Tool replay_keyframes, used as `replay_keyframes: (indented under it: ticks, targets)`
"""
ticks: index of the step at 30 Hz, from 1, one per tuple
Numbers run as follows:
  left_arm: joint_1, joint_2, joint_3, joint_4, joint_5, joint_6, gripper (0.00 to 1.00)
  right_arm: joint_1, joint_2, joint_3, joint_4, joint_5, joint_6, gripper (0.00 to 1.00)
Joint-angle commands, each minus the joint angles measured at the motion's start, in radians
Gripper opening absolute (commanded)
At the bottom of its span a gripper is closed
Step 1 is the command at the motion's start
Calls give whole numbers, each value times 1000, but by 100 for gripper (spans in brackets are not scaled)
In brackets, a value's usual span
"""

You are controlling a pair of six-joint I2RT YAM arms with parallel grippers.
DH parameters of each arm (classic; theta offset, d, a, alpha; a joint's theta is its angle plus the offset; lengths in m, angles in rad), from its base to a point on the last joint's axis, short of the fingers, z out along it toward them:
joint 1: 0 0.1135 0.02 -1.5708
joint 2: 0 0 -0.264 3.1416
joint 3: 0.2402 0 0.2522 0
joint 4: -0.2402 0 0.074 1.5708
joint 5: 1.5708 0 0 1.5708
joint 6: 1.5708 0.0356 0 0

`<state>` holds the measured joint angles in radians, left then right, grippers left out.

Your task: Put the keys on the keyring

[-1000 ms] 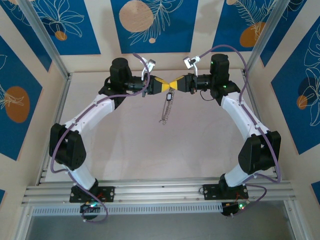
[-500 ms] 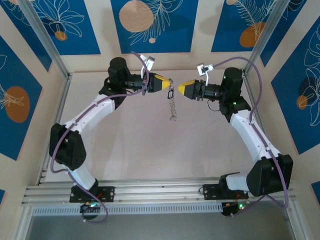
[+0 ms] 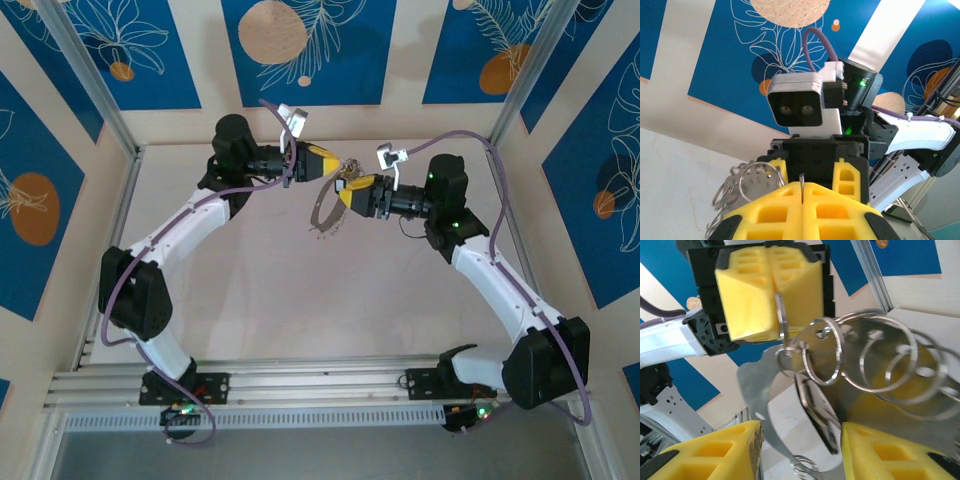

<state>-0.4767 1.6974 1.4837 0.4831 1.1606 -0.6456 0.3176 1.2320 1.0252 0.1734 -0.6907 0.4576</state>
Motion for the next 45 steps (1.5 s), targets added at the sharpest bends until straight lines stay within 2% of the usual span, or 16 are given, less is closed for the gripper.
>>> replay_keyframes:
  ticks: [1, 24, 28, 33, 36, 45]
  targets:
    - [-8, -19, 9, 63, 30, -20, 0, 12, -7, -4, 21, 52, -47, 46]
    - [-8, -15, 4, 88, 32, -41, 0, 47, 54, 57, 59, 74, -63, 44]
    - [-8, -15, 4, 89, 31, -40, 0, 54, 52, 60, 54, 68, -71, 33]
    - [-8, -13, 5, 85, 28, -37, 0, 55, 41, 53, 35, 63, -84, 10]
    - [-8, -13, 4, 82, 27, -34, 0, 53, 27, 47, 25, 68, -89, 0]
    - [-7, -19, -9, 78, 9, -19, 0, 34, -12, 50, -61, 76, -114, 0]
